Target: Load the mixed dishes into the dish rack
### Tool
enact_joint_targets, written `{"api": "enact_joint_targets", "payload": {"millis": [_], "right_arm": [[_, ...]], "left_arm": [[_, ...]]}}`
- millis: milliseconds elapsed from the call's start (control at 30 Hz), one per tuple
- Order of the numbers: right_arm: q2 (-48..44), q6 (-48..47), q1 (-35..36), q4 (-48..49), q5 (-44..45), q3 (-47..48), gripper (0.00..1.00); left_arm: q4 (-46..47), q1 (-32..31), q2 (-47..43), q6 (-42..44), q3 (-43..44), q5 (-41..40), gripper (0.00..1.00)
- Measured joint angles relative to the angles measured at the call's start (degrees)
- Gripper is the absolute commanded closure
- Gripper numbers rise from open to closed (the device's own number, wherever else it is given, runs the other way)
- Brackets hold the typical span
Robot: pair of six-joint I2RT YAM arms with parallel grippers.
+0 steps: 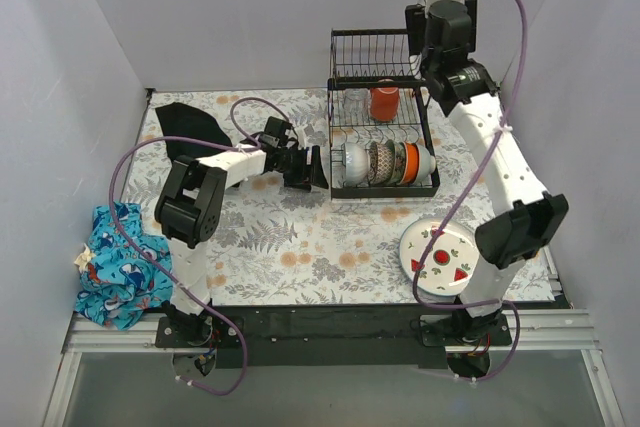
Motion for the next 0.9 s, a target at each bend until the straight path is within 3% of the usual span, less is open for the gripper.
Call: {"api": "enact_joint_targets", "payload": {"millis": [233,533,667,800,900], "right_arm": [[-12.5,-0.7,0.0,-3.3,-0.5,-7.6,0.15],[-19.8,-3.2,-0.1,-5.3,-0.9,-17.9,0.16],[-22.1,-5.3,-1.4,-7.0,-2.9,-20.9,0.09],[-28.9,-7.9,-6.4,-12.1,-10.2,-26.3,0.07],[-36.1,-9.9,-16.0,-16.3,-19.5,-32.0,0.05]], "left_arm": [[-3.4,2.8,-3.6,2.0,0.2,0.9,0.32],[-7.1,3.3,-5.7,5.4,-0.7,1.9,0.33],[-9.2,3.3,-7.6,7.4,-1.2,3.1,0.34],[-10.0,2.8,-16.0,11.0,-3.2,8.1,0.34],[-8.9,-1.3,-22.8,13.6,-3.2,10.7,0.36]]}}
